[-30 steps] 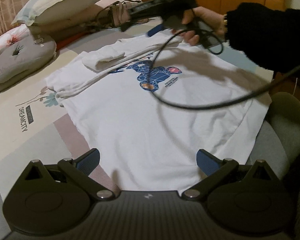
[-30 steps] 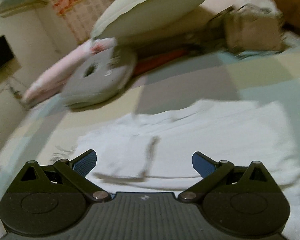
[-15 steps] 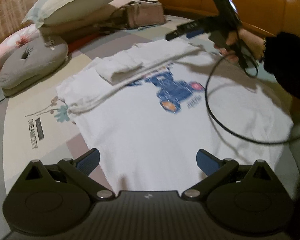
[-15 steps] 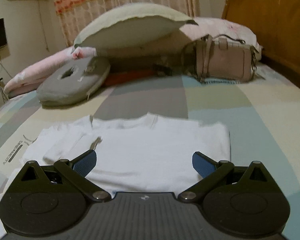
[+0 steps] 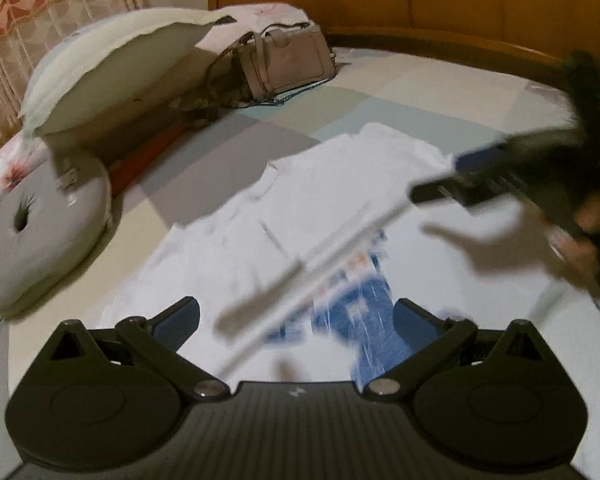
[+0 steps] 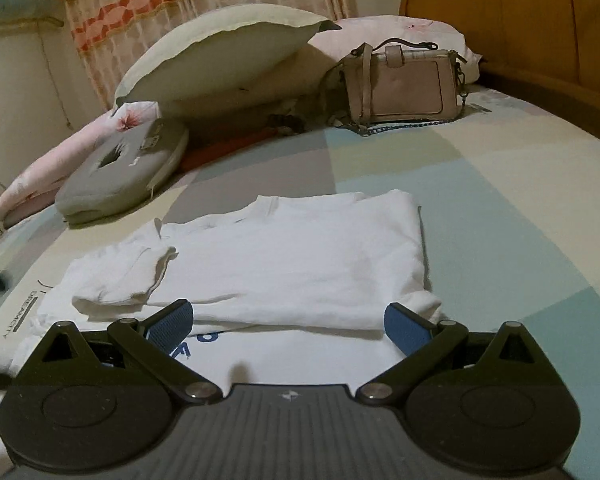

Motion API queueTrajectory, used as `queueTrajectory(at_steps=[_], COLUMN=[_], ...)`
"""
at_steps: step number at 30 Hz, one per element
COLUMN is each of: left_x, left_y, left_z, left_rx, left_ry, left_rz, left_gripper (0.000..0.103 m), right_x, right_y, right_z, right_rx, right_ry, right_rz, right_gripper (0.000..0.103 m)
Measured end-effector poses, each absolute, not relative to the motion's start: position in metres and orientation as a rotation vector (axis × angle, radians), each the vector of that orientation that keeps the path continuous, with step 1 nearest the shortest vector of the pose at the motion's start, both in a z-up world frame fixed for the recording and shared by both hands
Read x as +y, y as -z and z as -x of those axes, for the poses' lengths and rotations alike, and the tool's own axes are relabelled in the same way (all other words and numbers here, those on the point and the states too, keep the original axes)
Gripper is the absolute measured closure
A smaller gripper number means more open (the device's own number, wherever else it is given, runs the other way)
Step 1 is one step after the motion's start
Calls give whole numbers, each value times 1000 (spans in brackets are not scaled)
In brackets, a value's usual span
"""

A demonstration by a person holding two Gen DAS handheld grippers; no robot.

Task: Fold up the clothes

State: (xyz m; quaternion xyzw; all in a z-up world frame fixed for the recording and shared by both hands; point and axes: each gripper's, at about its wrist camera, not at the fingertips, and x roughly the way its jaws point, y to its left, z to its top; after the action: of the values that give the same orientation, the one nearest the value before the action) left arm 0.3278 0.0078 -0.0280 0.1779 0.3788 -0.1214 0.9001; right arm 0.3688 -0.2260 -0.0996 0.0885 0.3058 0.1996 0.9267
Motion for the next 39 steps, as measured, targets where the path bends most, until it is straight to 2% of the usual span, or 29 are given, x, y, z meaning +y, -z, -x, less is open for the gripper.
queueTrajectory(at_steps=[6, 10, 15, 29, 32, 39], left_x=[-13, -16, 8, 117, 118, 42], left_y=[46, 65, 74, 45, 32, 52], left_z=[-424, -459, -461, -414, -408, -433], left_rx=[897, 985, 1042, 1051, 1004, 1037], left_ry=[106, 0, -81, -345, -341, -55], left_rz=[-321, -336, -291, -186, -126, -202], left_gripper=[1, 1, 1, 1, 1, 1], right_x=[-237, -247, -256, -259, -258, -248], right_y=[95, 94, 91, 89, 89, 93], right_z=[-366, -364, -361, -359, -359, -360], right_rx=[604, 591, 577, 581, 575, 580], right_ry=[-375, -384, -368, -398, -396, -395], right_rz=[-152, -179, -190, -225, -219, -180], right_gripper=[0, 0, 0, 0, 0, 0])
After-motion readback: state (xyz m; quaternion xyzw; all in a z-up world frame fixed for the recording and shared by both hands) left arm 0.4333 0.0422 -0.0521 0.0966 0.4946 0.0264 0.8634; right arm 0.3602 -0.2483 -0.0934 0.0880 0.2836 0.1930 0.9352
